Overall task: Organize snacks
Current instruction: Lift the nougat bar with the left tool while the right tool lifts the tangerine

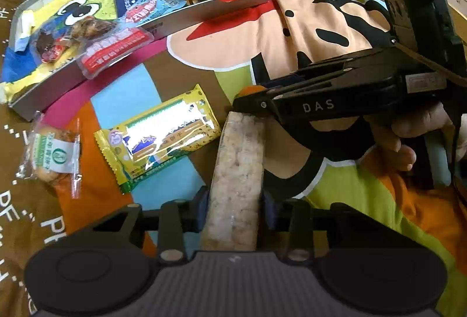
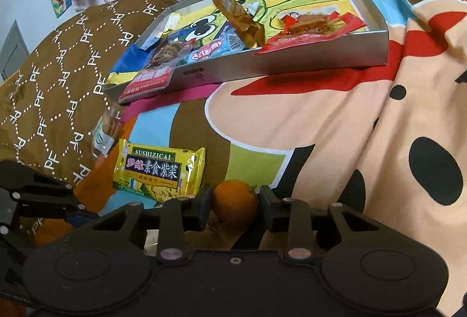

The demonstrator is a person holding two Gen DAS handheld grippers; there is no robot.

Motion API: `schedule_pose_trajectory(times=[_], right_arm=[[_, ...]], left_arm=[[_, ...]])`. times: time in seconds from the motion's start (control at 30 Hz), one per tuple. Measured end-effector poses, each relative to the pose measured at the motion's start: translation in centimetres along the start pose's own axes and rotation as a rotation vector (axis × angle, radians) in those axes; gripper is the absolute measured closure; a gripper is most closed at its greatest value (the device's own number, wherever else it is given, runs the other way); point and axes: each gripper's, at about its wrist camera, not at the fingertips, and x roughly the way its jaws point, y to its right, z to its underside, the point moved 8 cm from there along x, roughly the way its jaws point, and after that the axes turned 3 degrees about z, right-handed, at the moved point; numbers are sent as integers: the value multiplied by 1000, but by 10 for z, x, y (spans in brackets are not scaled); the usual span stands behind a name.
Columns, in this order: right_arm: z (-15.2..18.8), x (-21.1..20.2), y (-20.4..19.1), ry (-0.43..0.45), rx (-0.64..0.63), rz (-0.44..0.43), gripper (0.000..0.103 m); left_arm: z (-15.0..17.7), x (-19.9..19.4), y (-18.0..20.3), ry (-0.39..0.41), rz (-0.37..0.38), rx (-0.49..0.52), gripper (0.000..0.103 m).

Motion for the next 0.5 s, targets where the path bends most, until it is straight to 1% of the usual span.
schedule_pose_trajectory(times=[0.27, 0.43, 0.5], right_arm=[[2, -3, -5, 12, -40, 16, 67], [2, -9, -7, 12, -61, 22, 67], [3, -13, -10, 14, -79, 25, 67]], left_arm=[[3, -6, 5, 7, -57, 0, 66], [7, -17, 7, 8, -86, -52, 67], [8, -22, 6, 1, -121, -77, 68]])
